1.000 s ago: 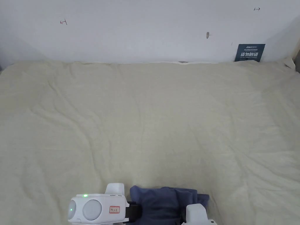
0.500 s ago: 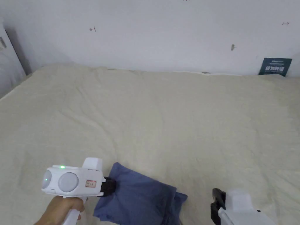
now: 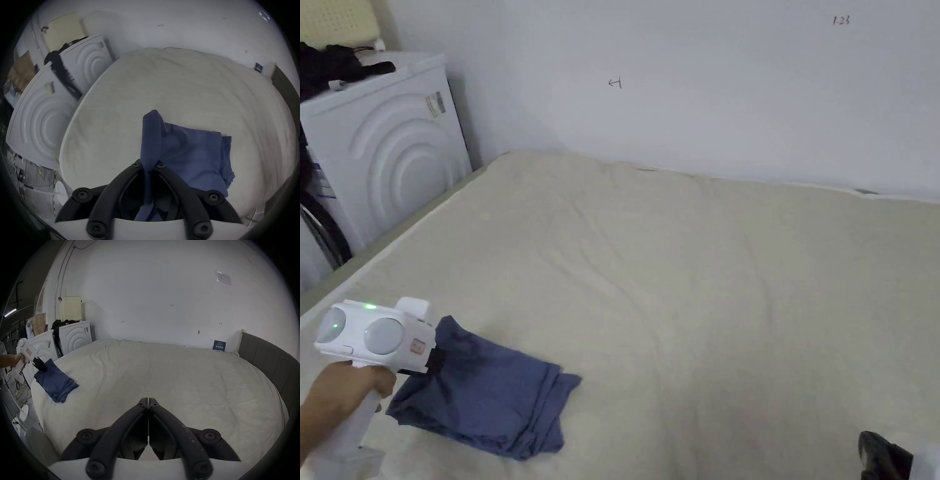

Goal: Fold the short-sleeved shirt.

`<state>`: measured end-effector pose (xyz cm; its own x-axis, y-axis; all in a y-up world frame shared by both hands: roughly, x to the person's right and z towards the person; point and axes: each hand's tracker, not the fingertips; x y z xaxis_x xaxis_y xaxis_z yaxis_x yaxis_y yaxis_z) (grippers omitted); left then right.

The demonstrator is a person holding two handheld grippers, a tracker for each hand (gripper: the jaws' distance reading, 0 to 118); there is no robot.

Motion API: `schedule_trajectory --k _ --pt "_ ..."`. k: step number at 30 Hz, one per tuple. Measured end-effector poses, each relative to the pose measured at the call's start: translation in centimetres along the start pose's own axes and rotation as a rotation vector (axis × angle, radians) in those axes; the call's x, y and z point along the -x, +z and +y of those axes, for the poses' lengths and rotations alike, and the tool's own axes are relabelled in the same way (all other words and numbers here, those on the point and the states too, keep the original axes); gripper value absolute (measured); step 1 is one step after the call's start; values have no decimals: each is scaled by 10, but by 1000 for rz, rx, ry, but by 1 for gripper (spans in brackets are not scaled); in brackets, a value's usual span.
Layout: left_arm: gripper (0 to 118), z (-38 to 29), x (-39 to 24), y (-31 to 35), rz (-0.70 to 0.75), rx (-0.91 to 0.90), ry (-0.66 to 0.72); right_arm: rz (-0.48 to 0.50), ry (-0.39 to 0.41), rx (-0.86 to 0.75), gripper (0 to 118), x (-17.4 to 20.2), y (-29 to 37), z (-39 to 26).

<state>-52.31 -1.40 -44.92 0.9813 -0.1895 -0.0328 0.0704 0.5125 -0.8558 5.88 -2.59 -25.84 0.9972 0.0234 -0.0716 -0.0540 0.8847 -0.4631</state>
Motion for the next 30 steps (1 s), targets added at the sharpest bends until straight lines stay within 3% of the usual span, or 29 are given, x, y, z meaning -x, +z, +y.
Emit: schedule_trajectory --k 4,7,8,10,11,18,23,30 --pt "12 -4 20 -17 -22 26 80 10 3 17 3 9 -10 1" --pt "40 -6 17 -22 -16 15 103 12 3 27 3 10 -12 3" --pt "40 -5 17 -22 -7 4 121 10 4 27 3 10 -11 3" --pt "104 -3 17 -22 1 -13 183 5 2 23 3 9 -9 6" --pt "116 -2 15 -18 -9 -22 205 2 2 19 3 8 -6 8" --pt "108 5 -15 40 -9 -200 193 -31 -3 -68 3 -8 25 29" --pt "108 4 -64 123 -14 -405 213 -59 1 -161 3 -26 56 55" --pt "109 -15 -151 239 -10 -758 122 -102 2 -274 3 -54 103 91"
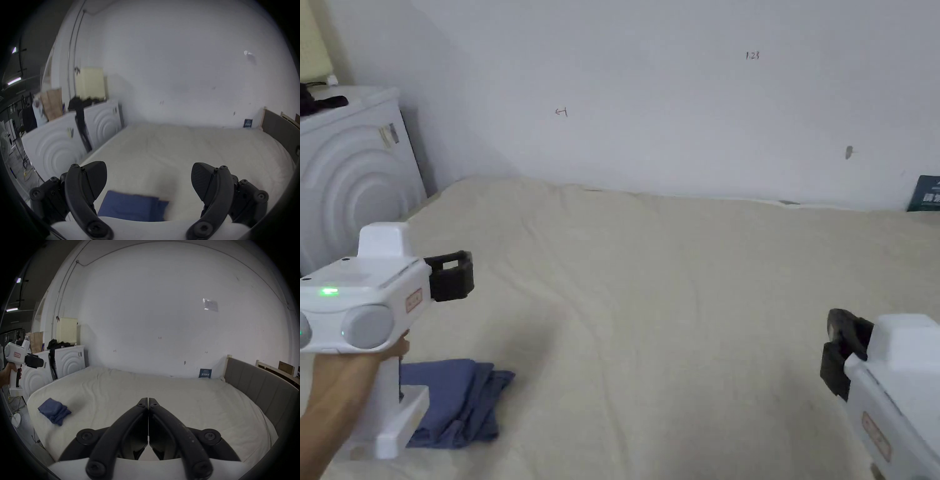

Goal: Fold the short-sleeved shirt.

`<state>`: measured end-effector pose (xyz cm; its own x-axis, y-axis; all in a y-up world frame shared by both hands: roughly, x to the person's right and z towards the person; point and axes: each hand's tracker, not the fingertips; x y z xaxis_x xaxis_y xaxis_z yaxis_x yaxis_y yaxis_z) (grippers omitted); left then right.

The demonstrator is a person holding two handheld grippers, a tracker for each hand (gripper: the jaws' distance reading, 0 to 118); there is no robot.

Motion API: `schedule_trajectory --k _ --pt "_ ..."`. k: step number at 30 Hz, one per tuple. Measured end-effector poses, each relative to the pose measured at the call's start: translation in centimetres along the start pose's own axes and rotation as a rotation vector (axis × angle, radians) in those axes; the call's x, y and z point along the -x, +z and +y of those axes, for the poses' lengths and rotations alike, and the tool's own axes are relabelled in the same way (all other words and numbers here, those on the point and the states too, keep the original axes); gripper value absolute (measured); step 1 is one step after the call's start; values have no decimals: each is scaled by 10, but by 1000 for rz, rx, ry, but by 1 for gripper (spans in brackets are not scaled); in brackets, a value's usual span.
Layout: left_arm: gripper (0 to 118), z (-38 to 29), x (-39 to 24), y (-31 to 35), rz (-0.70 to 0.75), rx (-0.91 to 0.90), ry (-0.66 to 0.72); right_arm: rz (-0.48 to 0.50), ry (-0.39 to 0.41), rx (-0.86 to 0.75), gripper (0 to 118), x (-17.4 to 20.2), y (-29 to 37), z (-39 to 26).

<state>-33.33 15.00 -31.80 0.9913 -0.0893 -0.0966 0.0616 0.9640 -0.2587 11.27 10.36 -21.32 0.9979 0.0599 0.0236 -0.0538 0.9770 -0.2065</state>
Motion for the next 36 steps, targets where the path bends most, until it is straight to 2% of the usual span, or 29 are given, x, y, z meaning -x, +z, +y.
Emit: schedule_trajectory --k 4,9,17,19,21,23,24,25,29,36 --pt "110 8 -49 48 -55 -137 7 -39 23 -72 3 -17 21 18" --pt "110 -2 -103 81 -98 -226 10 -69 31 -144 3 -30 46 29" --pt "109 -38 -168 96 -144 -322 -10 -114 28 -172 3 -54 68 26" --pt "106 -45 -178 97 -153 -327 1 -123 28 -173 3 -60 71 23" --pt "95 -51 -184 98 -160 -337 6 -133 27 -172 3 -67 72 20" --pt "53 -54 -187 100 -179 -336 15 -139 20 -174 3 -71 74 18" --pt "25 -56 -188 100 -189 -337 23 -143 16 -173 3 -74 73 16" --pt "1 -55 -189 101 -196 -333 26 -146 15 -174 3 -76 74 15" --pt "0 -55 -190 103 -250 -307 16 -156 15 -174 3 -80 74 13" --pt "0 -57 -194 104 -245 -303 10 -161 11 -166 3 -80 74 10"
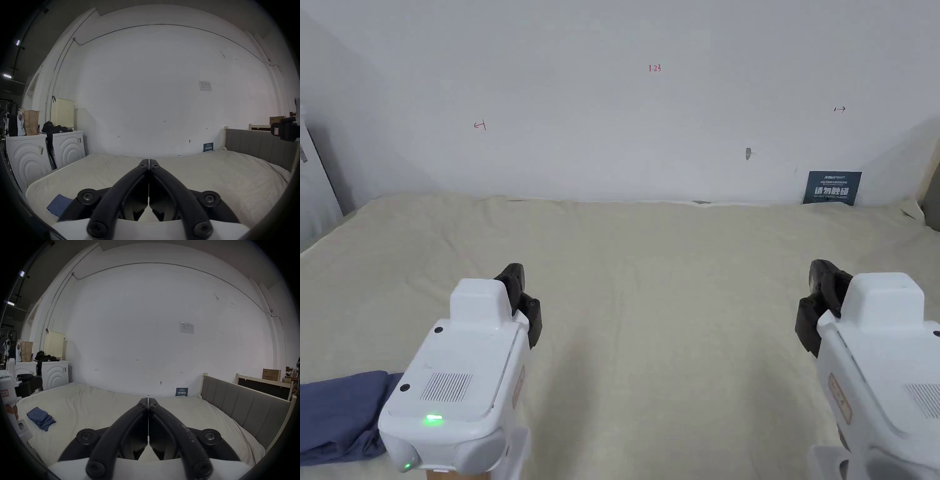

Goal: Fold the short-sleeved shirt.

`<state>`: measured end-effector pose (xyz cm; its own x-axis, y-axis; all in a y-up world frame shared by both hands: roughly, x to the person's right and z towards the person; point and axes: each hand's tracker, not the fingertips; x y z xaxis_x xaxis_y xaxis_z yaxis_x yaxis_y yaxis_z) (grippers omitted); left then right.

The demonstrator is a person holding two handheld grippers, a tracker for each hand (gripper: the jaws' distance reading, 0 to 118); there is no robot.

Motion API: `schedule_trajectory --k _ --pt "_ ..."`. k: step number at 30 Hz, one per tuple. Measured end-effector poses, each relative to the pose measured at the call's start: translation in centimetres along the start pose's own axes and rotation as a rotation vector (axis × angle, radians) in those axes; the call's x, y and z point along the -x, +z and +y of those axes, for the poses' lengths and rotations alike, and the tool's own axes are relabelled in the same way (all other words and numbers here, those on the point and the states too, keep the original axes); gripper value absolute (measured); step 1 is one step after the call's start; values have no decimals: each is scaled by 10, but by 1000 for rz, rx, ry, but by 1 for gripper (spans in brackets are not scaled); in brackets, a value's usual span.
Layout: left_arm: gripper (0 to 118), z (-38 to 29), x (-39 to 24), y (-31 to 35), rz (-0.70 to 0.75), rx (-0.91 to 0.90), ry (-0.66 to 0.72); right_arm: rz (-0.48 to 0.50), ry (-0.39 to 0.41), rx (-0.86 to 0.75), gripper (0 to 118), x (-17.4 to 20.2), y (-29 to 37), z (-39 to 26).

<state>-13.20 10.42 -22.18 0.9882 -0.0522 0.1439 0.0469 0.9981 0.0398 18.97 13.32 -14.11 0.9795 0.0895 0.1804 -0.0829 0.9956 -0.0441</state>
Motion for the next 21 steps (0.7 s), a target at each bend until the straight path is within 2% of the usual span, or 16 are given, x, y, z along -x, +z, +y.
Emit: schedule_trajectory --k 21 --pt "0 -3 -1 -4 12 16 2 -2 5 -4 3 3 4 2"
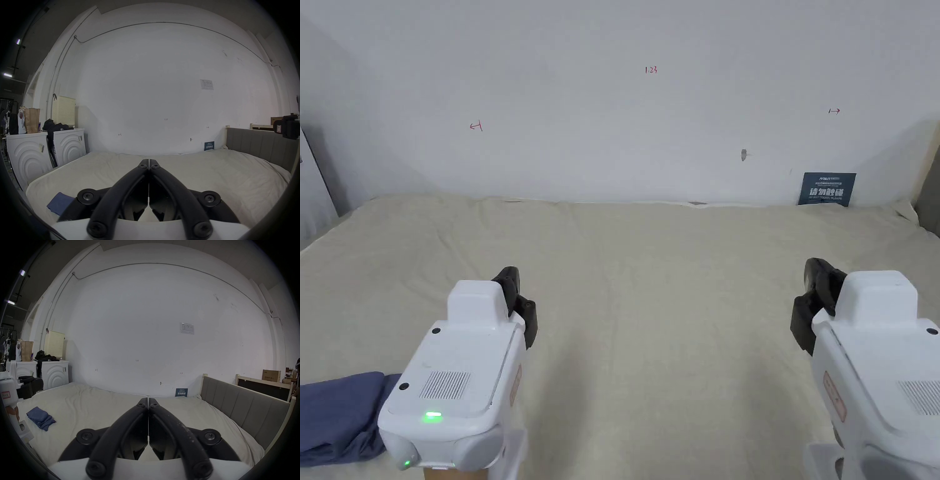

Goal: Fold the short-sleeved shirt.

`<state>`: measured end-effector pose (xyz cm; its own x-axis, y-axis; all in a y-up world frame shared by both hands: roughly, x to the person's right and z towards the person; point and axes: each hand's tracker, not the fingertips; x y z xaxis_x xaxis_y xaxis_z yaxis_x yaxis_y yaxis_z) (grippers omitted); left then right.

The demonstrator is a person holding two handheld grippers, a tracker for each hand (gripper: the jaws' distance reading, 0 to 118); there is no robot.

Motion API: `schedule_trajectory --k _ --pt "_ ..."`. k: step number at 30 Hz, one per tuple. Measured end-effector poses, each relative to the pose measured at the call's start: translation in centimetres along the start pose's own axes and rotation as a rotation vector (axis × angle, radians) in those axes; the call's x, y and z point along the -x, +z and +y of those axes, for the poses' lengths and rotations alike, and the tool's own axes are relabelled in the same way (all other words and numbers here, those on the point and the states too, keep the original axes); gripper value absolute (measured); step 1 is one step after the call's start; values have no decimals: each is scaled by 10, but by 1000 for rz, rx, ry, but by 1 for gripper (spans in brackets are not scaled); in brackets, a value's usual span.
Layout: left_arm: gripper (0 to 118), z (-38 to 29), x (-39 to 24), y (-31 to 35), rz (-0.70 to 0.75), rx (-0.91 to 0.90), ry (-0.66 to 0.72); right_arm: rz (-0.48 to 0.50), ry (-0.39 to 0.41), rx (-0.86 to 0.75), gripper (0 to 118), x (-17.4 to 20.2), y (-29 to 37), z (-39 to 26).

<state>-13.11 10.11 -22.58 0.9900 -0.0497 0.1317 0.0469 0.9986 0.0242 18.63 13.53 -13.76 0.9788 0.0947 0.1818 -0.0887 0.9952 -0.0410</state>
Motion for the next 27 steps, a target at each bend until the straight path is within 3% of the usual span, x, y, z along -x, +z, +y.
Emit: schedule_trajectory --k 27 --pt "0 1 3 0 -7 -3 3 -2 6 -1 3 1 1 2"
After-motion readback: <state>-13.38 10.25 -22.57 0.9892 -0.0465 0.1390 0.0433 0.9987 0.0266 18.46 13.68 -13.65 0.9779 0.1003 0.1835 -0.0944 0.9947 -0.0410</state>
